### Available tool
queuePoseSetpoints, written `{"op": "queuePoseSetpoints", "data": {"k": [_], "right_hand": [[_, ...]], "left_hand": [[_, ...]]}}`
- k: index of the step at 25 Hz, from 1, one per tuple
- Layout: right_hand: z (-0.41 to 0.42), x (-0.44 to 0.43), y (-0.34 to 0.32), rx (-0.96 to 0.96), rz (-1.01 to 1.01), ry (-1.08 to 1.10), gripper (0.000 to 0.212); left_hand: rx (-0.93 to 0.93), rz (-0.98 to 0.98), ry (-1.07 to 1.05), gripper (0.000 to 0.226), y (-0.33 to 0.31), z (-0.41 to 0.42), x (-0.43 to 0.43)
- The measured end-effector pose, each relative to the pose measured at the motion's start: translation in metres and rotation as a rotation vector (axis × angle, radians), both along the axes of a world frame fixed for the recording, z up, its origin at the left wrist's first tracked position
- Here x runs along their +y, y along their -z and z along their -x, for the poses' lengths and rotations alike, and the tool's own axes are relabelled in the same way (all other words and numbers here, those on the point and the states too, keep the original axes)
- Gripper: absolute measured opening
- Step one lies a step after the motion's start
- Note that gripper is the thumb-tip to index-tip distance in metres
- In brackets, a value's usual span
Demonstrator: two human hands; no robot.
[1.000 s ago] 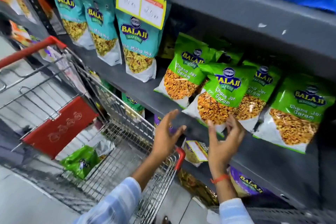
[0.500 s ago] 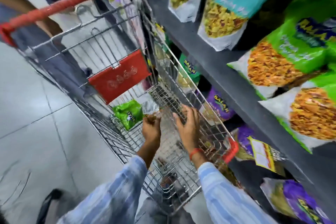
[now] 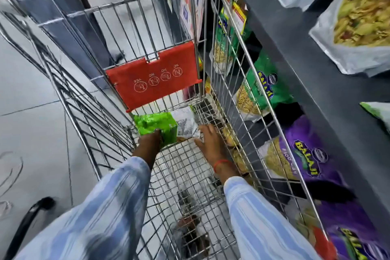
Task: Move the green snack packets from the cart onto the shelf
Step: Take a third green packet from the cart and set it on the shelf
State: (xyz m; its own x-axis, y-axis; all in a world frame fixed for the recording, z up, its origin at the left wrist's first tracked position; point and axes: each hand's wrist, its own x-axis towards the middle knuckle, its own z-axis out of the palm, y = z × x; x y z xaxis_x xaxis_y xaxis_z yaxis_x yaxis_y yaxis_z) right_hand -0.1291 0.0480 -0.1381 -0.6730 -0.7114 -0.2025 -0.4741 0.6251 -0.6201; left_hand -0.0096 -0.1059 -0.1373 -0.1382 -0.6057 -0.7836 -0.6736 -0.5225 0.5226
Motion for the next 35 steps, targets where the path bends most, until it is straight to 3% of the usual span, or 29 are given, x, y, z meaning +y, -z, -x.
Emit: {"op": "queuePoseSetpoints", "data": {"k": [3, 7, 10, 12, 15, 19, 22, 25, 27, 28, 29, 31, 35], "right_hand": [[0.004, 0.001, 0.003, 0.034, -0.045, -0.019, 0.059], [0.006, 0.010, -0.010, -0.091, -0.127, -0.009, 0.099], [0.002, 0.015, -0.022, -0.207, -0.043, 0.097, 0.113], [-0.001, 0.022, -0.032, -0.265, 0.058, 0.184, 0.103], [-0.014, 0.034, -0.052, -0.291, 0.083, 0.211, 0.076], [-0.038, 0.050, -0.083, -0.191, 0.200, 0.335, 0.083], [-0.047, 0.062, -0.115, -0.132, 0.310, 0.424, 0.078], [-0.058, 0.084, -0.156, -0.234, 0.387, 0.535, 0.062], [-0.063, 0.101, -0.174, -0.311, 0.485, 0.582, 0.048], [-0.066, 0.110, -0.183, -0.318, 0.534, 0.598, 0.049], [-0.069, 0.120, -0.195, -0.333, 0.591, 0.618, 0.053], [-0.075, 0.139, -0.221, -0.371, 0.688, 0.644, 0.062], [-0.081, 0.184, -0.264, -0.379, 0.775, 0.703, 0.061]], "left_hand": [[0.042, 0.009, -0.033, 0.014, -0.013, 0.016, -0.013], [0.136, -0.004, 0.039, 0.029, -0.062, 0.047, 0.006], [0.304, -0.108, 0.133, 0.015, -0.103, 0.064, 0.018], [0.377, -0.183, 0.204, 0.013, -0.130, 0.065, 0.029], [0.404, -0.139, 0.242, 0.012, -0.160, 0.055, 0.042], [0.579, -0.249, 0.224, 0.012, -0.202, 0.039, 0.063], [0.646, -0.156, 0.329, 0.019, -0.239, 0.031, 0.080], [0.675, 0.029, 0.261, 0.042, -0.261, 0.011, 0.088], [0.687, 0.200, 0.417, 0.044, -0.261, -0.010, 0.090], [0.666, 0.220, 0.563, 0.060, -0.258, -0.019, 0.091], [0.656, 0.186, 0.720, 0.070, -0.260, -0.026, 0.094], [0.731, 0.094, 0.952, 0.060, -0.271, -0.028, 0.105], [0.897, 0.079, 0.990, 0.060, -0.292, -0.010, 0.137]]}}
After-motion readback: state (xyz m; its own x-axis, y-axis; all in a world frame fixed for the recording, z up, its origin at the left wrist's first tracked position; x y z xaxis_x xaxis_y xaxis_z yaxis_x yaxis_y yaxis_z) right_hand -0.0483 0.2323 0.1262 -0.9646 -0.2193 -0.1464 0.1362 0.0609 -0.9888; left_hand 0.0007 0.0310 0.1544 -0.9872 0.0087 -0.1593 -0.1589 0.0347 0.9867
